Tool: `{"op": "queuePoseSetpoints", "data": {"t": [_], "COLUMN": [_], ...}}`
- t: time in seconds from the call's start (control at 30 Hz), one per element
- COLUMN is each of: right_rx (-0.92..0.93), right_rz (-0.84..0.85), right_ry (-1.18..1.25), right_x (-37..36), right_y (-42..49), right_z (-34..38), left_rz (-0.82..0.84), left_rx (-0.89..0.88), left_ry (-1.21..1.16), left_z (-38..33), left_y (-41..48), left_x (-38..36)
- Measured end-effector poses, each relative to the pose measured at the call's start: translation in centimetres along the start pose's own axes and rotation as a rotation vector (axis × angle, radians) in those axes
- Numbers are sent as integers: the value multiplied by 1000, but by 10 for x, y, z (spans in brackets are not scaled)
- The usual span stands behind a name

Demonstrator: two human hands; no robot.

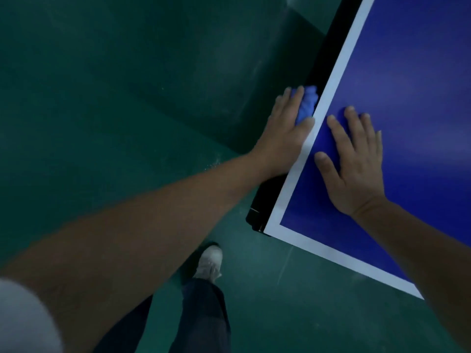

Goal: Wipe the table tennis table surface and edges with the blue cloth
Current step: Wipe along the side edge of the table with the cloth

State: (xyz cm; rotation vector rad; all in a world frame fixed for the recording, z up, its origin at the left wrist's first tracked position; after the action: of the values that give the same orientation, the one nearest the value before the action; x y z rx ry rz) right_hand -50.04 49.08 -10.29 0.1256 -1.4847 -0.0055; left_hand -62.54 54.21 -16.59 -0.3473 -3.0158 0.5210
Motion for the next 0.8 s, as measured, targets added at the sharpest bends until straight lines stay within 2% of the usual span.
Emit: {"op": "queuePoseSetpoints", "data": {"t": [0.07,0.1,0.23,0.3,0.43,0.5,0.57,0.67,0.73,0.8], "right_rx": [-2,-6,-16,-18,-16,-14,-11,-17,-4,-1], "right_rz": [5,4,-13,-23,-35,-31,-21,-17,-23,-19], "right_ry": [1,7,33,28,38,28,26,24,18,14], "right_x": [0,1,2,2,1,2,1,2,3,2], "right_y": [0,0,1,1,1,-1,0,-2,0,1], "right_z": [2,3,3,2,1,1,3,2,3,3], "left_rz": [49,62,56,55,35,24,-6,-34,7,26], "left_rx": [31,12,-86,-109,-119,-135,-146,-180,-189,-185], "left_ry": [-227,-238,-99,-82,43,10,-24,-63,-96,-82], "left_z": [-7,-4,39,46,10,-11,-19,1,21,27], "left_y": [9,-2,-114,-137,-45,9,20,-54,-114,-126], "left_x": [-3,-2,19,24,4,-2,-3,8,17,20]}}
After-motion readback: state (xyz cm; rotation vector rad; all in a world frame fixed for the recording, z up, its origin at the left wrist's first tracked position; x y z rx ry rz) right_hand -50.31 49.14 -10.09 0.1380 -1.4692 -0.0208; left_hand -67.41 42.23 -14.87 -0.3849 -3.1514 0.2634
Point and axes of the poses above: each hand's wrist, its own y-axis towards the middle knuckle, its own x-axis out of the back of the hand, z = x × y, the point moved 9 cm from there along y, towards the middle knuckle, and after that the axes turned 11 degrees about -z, right-handed, at the moved point
